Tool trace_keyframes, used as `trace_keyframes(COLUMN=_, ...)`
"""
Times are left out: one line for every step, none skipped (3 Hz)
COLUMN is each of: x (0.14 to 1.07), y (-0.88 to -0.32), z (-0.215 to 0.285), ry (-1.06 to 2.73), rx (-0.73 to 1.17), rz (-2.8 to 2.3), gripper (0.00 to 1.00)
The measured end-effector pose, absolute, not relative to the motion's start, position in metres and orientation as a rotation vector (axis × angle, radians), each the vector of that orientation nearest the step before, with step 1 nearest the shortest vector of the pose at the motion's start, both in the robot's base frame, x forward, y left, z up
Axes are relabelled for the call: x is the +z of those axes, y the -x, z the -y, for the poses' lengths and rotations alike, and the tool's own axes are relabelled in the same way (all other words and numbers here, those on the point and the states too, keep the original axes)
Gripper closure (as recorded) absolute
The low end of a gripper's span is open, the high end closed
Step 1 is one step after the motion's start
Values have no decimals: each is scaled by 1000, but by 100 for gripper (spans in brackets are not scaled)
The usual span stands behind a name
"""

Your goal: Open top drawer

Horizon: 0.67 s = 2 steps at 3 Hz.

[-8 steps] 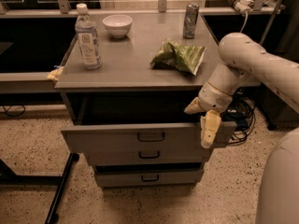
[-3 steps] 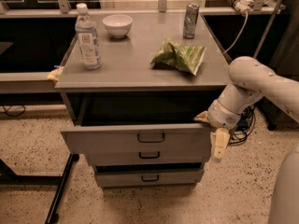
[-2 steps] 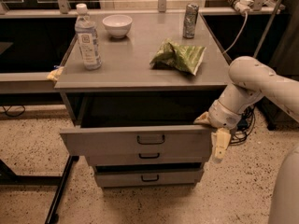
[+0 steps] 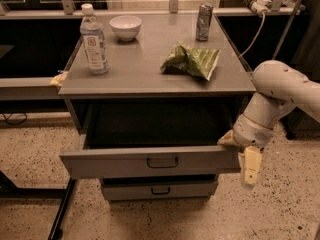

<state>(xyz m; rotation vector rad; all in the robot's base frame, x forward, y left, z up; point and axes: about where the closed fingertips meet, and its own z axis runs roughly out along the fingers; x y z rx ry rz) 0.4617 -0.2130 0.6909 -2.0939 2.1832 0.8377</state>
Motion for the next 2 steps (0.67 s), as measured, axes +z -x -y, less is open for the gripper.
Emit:
trace_keyframes(x=706, y=-441, z=214, ry=2127, rx=944, rz=-2238, gripper=0)
trace_keyframes(x=708, y=-436, z=215, ry=2137, rx=967, rz=-2241, gripper=0)
